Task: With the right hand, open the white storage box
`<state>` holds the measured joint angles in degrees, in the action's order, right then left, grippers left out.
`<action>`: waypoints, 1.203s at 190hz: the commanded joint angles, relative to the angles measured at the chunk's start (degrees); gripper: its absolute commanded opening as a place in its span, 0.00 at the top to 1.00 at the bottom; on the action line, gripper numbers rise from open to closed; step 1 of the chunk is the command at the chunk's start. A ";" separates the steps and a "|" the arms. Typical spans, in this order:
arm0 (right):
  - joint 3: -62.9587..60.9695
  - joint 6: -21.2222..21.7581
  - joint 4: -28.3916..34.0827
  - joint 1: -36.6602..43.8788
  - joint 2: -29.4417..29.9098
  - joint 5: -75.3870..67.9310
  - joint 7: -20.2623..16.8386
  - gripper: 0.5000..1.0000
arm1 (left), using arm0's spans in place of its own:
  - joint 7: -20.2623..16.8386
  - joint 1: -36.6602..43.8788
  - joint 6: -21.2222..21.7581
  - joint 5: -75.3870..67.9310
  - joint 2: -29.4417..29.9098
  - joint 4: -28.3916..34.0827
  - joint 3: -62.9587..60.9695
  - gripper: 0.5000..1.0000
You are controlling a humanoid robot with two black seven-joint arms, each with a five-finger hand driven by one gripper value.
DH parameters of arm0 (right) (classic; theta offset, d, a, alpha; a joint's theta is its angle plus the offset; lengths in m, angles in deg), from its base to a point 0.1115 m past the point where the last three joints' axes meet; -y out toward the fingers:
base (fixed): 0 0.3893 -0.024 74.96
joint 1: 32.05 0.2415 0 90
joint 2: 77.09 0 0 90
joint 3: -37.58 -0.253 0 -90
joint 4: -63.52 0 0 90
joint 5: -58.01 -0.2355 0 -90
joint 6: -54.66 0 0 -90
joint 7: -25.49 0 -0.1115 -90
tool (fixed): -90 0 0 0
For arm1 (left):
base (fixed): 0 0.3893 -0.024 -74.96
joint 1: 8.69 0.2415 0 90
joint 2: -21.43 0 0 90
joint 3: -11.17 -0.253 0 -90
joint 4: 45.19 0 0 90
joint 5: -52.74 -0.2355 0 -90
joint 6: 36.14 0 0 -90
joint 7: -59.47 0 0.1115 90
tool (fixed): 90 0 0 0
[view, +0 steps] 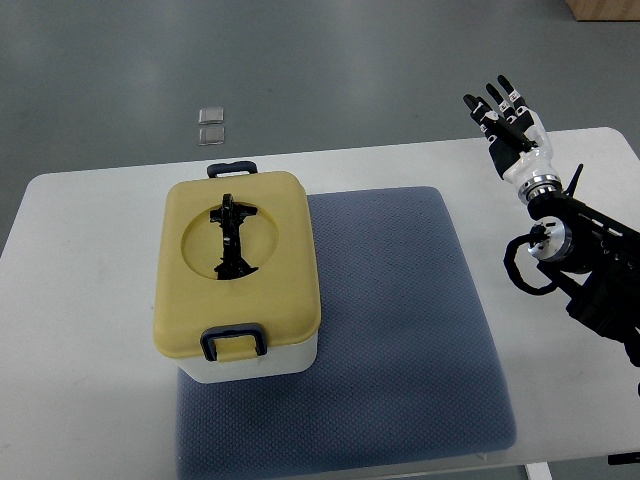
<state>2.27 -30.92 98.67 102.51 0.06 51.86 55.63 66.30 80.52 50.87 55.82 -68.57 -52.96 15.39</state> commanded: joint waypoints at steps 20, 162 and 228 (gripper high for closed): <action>-0.02 0.07 -0.52 0.08 -0.08 0.00 0.01 0.14 | 0.03 0.00 0.00 0.00 0.00 -0.32 -0.01 0.00; 12.46 -0.37 3.17 9.84 -8.51 2.55 0.01 0.14 | 0.03 0.00 0.00 0.00 0.00 -0.06 -0.01 0.00; 28.98 5.51 7.57 28.55 -14.14 31.45 1.94 0.14 | 0.03 0.00 0.00 0.00 0.00 -0.06 -0.01 0.00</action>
<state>29.39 -27.53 103.55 125.71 -12.93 73.09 57.53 66.31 80.51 50.87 55.81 -68.57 -53.01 15.39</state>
